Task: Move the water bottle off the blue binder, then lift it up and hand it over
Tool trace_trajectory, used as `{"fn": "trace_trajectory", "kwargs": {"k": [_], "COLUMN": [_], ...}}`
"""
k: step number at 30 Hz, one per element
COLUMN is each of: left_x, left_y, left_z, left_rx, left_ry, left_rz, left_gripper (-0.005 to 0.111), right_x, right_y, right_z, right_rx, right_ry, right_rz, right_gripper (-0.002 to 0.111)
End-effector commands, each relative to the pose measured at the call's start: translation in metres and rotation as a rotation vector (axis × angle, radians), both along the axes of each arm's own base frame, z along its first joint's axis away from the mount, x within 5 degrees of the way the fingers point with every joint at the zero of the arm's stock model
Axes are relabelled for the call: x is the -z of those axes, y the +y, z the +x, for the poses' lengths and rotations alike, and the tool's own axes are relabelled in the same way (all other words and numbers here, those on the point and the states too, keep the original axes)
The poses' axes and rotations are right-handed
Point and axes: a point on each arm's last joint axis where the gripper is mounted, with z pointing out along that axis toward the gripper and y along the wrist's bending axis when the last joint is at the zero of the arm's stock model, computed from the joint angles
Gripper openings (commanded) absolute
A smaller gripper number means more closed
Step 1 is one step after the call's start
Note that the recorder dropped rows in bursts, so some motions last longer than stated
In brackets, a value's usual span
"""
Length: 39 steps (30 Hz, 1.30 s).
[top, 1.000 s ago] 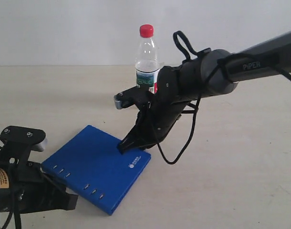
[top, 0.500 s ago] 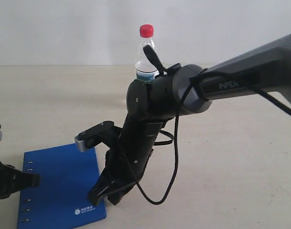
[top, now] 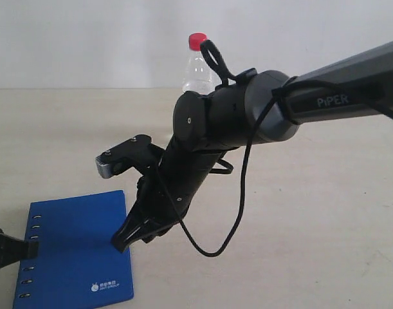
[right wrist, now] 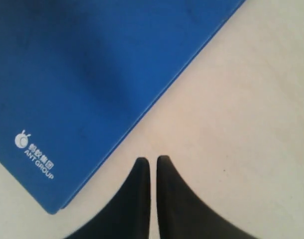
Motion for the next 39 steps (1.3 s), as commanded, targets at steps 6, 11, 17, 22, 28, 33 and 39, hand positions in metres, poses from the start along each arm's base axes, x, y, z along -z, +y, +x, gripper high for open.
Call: {"fn": "trace_trajectory", "kwargs": {"k": [6, 11, 17, 22, 28, 33, 39], "left_x": [0.015, 0.023, 0.016, 0.009, 0.014, 0.028, 0.029], "left_y": [0.006, -0.010, -0.028, -0.032, -0.033, -0.032, -0.032], "left_z": [-0.010, 0.007, 0.029, 0.045, 0.047, 0.040, 0.040], "left_rx": [-0.082, 0.034, 0.091, 0.099, 0.099, 0.113, 0.117], "left_ry": [0.017, 0.116, 0.085, 0.087, 0.102, 0.223, 0.229], "left_rz": [-0.007, 0.017, 0.008, 0.006, 0.009, 0.037, 0.040], "left_gripper": [0.004, 0.004, 0.004, 0.004, 0.004, 0.004, 0.004], "right_x": [-0.004, -0.005, -0.002, 0.000, 0.000, -0.002, 0.015], "right_y": [0.000, 0.001, -0.009, -0.035, -0.043, -0.033, -0.026], "right_z": [0.003, 0.006, 0.014, 0.034, 0.040, 0.030, 0.025], "right_rx": [0.019, 0.075, 0.141, 0.304, 0.355, 0.320, 0.336], "right_ry": [-0.036, -0.050, -0.090, -0.088, -0.039, 0.079, 0.153], "right_rz": [0.017, 0.039, -0.049, -0.136, -0.122, -0.028, 0.071], "right_gripper": [0.000, 0.000, 0.000, 0.000, 0.019, 0.042, 0.042]}}
